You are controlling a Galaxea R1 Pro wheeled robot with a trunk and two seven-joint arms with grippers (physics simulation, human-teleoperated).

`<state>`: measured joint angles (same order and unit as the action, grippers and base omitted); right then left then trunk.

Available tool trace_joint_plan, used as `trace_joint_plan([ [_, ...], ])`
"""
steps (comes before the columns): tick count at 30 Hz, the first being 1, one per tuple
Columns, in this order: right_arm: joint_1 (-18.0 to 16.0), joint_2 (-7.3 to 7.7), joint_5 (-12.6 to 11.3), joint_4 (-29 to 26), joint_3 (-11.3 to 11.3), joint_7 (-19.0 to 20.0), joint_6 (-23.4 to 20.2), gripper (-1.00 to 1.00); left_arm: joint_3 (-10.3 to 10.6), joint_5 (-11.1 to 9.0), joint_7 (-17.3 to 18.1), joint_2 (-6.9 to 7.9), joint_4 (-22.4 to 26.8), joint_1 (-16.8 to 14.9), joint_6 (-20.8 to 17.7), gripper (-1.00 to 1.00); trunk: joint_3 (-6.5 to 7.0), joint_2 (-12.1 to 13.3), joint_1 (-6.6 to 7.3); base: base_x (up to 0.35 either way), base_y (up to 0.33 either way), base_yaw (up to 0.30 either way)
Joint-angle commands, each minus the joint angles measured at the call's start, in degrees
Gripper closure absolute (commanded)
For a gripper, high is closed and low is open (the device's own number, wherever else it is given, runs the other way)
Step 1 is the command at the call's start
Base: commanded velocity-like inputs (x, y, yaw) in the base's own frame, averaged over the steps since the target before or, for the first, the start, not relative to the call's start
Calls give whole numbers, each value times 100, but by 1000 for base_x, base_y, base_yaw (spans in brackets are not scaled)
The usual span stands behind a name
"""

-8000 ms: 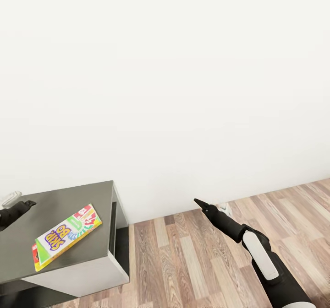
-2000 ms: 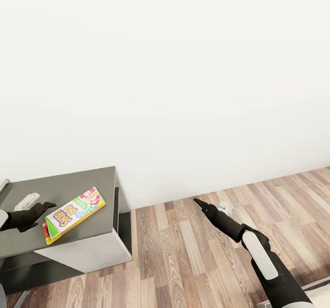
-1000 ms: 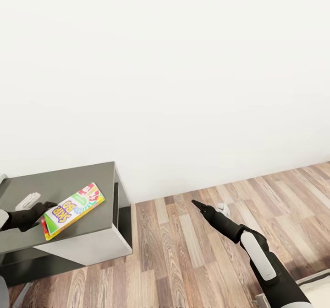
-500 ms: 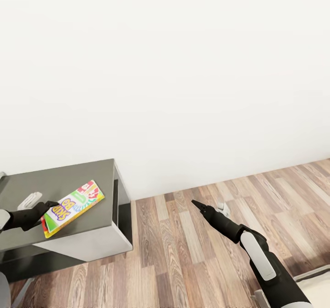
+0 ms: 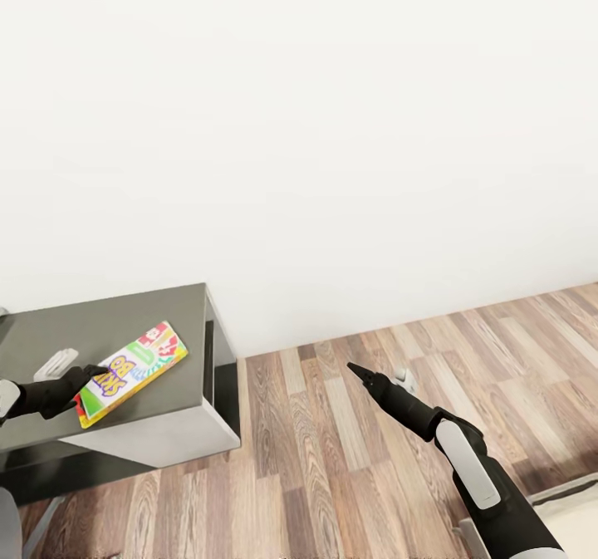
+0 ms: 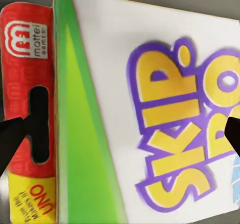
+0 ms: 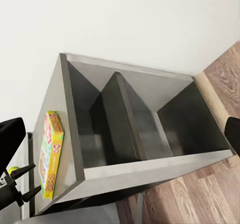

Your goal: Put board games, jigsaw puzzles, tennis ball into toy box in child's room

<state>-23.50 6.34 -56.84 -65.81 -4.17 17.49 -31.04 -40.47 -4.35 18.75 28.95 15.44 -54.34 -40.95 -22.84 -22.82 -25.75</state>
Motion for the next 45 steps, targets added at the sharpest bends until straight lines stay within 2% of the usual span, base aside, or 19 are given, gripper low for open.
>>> trace_joint_plan([
  [1,-3,1,-26,-6,-5,0,-14,-100,-15,-57,-13,-10,3,0,-46,-100,-19,-10,-3,0,0,0],
  [8,-5,0,-26,-26,-5,0,7,-100,-14,-57,-5,-21,4,2,-53,-100,-54,-10,-3,0,0,0],
  [16,-5,0,-25,-20,-5,0,2,-100,-14,-49,239,-21,7,19,-47,-100,-56,-10,-3,0,0,0],
  [32,-4,-1,-20,-5,-5,0,1,-100,-11,-48,293,-48,5,29,-29,-100,-56,-10,-3,0,0,0],
  [39,-3,-1,-20,-8,-5,0,2,-100,16,-37,665,-98,11,36,-19,-100,-56,-10,-3,0,0,0],
  [45,-4,-1,-20,-11,-5,0,1,-100,21,-31,750,-101,12,37,49,-100,-56,-10,-3,0,0,0],
])
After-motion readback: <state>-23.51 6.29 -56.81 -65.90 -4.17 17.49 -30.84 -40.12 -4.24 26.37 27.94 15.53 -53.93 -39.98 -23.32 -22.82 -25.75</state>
